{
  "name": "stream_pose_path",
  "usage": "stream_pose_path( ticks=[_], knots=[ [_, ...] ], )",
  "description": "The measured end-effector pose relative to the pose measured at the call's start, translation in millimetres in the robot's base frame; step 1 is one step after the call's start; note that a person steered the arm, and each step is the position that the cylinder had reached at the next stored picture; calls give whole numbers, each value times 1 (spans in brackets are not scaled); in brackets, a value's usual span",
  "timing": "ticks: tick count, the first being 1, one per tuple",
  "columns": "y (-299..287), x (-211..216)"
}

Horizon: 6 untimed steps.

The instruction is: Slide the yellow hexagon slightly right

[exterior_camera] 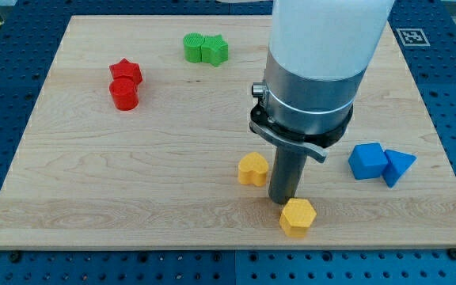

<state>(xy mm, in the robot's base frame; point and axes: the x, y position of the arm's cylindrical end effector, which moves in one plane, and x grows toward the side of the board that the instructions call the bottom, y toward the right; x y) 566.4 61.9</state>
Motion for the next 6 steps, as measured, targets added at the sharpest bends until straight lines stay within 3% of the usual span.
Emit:
stream_pose_path(
  ticks=[2,3,4,5,6],
  knots=[
    [-42,11],
    [-42,49],
    [-35,52],
    [19,53],
    [31,53]
  ],
)
